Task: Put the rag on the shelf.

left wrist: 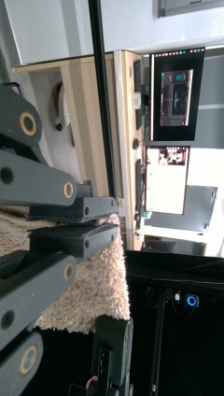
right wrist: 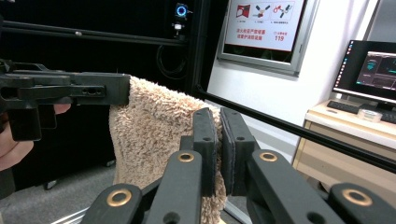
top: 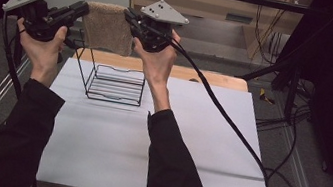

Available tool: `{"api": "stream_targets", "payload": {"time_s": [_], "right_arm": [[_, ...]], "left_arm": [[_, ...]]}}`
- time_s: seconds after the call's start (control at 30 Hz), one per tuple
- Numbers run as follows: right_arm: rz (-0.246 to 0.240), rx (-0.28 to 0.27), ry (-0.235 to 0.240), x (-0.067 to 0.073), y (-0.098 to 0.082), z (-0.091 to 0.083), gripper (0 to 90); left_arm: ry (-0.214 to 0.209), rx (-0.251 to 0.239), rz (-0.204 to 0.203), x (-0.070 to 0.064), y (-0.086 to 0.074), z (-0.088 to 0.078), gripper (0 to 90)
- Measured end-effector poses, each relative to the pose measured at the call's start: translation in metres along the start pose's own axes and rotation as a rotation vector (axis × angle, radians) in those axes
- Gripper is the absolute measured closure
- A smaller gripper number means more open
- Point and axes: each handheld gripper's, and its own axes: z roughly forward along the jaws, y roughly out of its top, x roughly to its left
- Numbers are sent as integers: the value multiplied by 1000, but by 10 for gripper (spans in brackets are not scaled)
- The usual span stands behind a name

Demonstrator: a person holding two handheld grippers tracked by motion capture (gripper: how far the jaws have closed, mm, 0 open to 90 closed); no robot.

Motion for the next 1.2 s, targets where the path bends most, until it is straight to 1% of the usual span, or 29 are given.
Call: {"api": "stream_targets", "payload": {"time_s": [0.3,0.4,0.53,0.63,0.73,0.83,1.0,1.1,1.2], "right_arm": [[-16,-2,-11,-8,5,10,856],[-13,-3,-12,-11,5,14,856],[-21,3,-12,-15,2,21,856],[-15,6,-14,-18,0,26,856],[-13,12,-15,-21,-2,31,856],[-23,17,-17,-24,-4,36,856],[-20,27,-20,-29,-8,44,856],[-27,37,-23,-32,-10,47,855],[-37,45,-28,-34,-11,48,856]], "left_arm": [[13,0,-6,5,5,8,855],[18,4,-3,7,5,11,855],[24,15,-2,11,5,15,855],[28,16,0,13,4,18,855],[39,27,2,16,2,22,855],[41,34,5,19,1,25,854],[61,48,21,22,0,33,855],[63,52,18,23,-1,38,855],[66,63,26,25,-5,43,855]]}}
